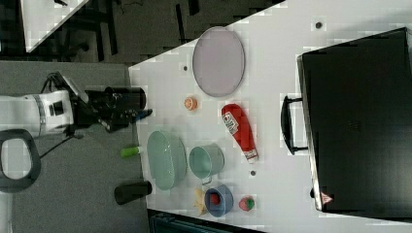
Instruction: Pick Ketchup from the table and place it in strainer.
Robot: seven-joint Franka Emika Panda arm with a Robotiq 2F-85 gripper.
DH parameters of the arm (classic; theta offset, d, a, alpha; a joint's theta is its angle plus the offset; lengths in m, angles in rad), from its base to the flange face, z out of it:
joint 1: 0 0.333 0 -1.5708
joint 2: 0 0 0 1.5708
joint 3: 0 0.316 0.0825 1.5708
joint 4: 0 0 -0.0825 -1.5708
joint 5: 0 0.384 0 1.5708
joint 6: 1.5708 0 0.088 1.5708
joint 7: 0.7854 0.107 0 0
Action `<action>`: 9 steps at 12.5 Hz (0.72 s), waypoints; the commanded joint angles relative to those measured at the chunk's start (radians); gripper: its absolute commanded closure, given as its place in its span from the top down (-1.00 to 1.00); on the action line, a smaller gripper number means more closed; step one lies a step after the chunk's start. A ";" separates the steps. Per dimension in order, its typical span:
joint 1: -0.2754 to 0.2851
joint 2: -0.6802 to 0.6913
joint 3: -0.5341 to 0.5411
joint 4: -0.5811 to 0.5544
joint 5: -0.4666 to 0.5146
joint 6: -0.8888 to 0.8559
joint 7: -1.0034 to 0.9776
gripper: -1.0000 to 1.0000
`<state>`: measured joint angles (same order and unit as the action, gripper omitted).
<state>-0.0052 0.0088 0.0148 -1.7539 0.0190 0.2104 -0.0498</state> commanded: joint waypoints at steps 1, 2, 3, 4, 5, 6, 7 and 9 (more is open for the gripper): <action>-0.127 -0.246 0.044 -0.115 0.012 -0.206 0.041 0.59; -0.126 -0.244 0.045 -0.125 0.012 -0.203 0.041 0.81; -0.125 -0.239 0.047 -0.140 0.012 -0.193 0.038 1.00; -0.124 -0.231 0.051 -0.157 0.012 -0.178 0.027 1.00; -0.124 -0.220 0.058 -0.176 0.012 -0.156 0.004 1.00; -0.123 -0.208 0.066 -0.196 0.012 -0.125 -0.039 1.00; -0.123 -0.194 0.074 -0.218 0.012 -0.091 -0.101 1.00; -0.123 -0.163 0.090 -0.269 0.012 -0.018 -0.258 1.00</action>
<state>-0.1323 -0.2009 0.0762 -1.9570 0.0279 0.1884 -0.1865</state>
